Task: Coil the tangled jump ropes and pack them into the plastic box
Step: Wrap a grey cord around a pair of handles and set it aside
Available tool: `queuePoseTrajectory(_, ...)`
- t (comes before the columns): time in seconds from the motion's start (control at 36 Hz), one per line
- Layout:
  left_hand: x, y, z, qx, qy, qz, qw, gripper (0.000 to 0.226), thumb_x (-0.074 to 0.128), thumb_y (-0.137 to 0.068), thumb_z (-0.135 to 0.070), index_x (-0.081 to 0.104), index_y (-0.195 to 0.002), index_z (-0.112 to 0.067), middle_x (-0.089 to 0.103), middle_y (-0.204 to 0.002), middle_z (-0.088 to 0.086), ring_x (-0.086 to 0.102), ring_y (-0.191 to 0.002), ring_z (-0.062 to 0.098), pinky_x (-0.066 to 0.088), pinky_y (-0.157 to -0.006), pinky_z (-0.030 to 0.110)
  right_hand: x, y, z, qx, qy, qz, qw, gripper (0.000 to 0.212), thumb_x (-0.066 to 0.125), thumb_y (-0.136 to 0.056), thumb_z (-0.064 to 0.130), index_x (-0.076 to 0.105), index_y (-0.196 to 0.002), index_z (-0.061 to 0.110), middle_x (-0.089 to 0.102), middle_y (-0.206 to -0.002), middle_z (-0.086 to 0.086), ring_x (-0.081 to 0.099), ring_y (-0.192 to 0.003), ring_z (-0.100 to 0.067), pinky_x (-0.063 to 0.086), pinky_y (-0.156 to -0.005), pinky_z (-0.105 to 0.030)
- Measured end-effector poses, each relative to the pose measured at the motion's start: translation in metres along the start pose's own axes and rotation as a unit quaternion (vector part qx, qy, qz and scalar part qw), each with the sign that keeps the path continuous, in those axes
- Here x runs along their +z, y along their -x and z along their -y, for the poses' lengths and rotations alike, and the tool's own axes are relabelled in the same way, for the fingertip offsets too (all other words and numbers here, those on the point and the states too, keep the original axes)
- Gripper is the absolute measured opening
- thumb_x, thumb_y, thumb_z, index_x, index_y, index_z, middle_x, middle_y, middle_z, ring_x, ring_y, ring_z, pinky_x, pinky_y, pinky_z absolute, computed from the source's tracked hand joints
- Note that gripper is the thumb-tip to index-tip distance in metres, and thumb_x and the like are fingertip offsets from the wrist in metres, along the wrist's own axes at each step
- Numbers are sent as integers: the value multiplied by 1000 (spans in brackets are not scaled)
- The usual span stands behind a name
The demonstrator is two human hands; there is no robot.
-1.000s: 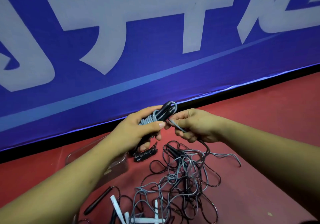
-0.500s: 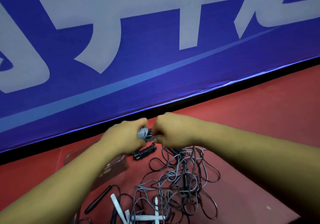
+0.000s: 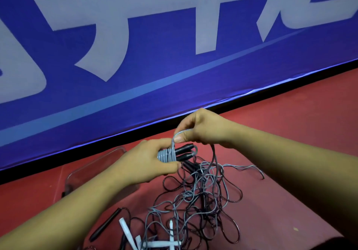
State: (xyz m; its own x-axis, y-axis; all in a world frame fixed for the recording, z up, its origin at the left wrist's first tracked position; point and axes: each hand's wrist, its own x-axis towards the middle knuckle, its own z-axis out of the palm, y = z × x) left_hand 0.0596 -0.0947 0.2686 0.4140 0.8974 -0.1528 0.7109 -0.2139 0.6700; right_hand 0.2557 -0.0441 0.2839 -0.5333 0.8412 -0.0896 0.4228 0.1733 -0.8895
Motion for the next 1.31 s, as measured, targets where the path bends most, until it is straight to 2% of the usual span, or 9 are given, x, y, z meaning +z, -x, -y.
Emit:
queuePoseTrajectory(0.22,2,6,-12,7,130,-93,987,33,78,-82,-29,51,-102,-27,66,-65,3,50,-52,13,40,-51,27,9,3,-33,168,-265,131,940,38,46,-98,4,64,-67,18,48,-59,-2,33,-47,-10,28,-49,-22)
queuePoseTrajectory(0.31,-8,7,-15,13,156,-109,982,42,76,-84,-25,53,-116,-41,67,-69,5,49,-52,13,40,-50,24,12,3,-31,174,-272,148,935,34,55,-97,22,72,-68,22,47,-63,-3,34,-52,-12,33,-52,-25)
queuePoseTrajectory(0.44,-19,6,-19,-8,156,-118,981,18,74,-86,-26,60,-97,-27,66,-71,8,43,-44,14,36,-43,22,14,4,-29,170,-228,160,945,31,57,-97,31,69,-109,4,45,-61,-2,35,-49,-13,33,-50,-26)
queuePoseTrajectory(0.67,-24,-4,-2,-73,300,-154,939,22,65,-93,-27,52,-98,-10,64,-75,16,42,-46,22,34,-45,27,30,1,-16,118,-154,128,973,31,45,-104,30,67,-107,8,43,-52,0,31,-43,-13,27,-45,-22)
queuePoseTrajectory(0.83,-32,-1,16,-76,-29,-201,976,18,63,-91,-47,53,-100,-36,64,-73,5,58,-62,25,50,-60,38,27,3,9,54,78,60,994,29,45,-104,31,68,-93,15,42,-55,6,37,-46,-11,34,-47,-23)
queuePoseTrajectory(1.0,-32,-2,27,-83,-187,-145,968,25,58,-92,-51,42,-110,-42,57,-83,-5,55,-79,24,46,-68,35,31,1,24,-13,232,64,970,32,53,-97,21,51,-65,16,43,-57,1,40,-52,-17,36,-54,-32)
queuePoseTrajectory(1.14,-31,-5,23,-76,-224,-84,968,36,66,-85,-52,47,-116,-50,66,-101,-14,62,-92,15,53,-81,36,33,2,34,-61,384,38,921,22,53,-96,26,57,-75,18,52,-64,2,52,-65,-23,38,-56,-32)
queuePoseTrajectory(1.19,-30,-4,19,-42,-192,-58,979,33,69,-83,-48,55,-113,-50,66,-86,-17,59,-74,0,52,-71,29,31,4,39,-70,395,13,916,18,53,-96,28,65,-88,18,64,-78,1,59,-78,-25,45,-64,-34)
queuePoseTrajectory(1.31,-23,1,17,20,-127,-36,991,34,72,-76,-58,59,-106,-46,61,-71,-10,51,-57,5,47,-60,29,19,9,39,-79,355,-24,931,18,52,-98,29,68,-104,24,70,-96,4,61,-89,-20,45,-72,-30)
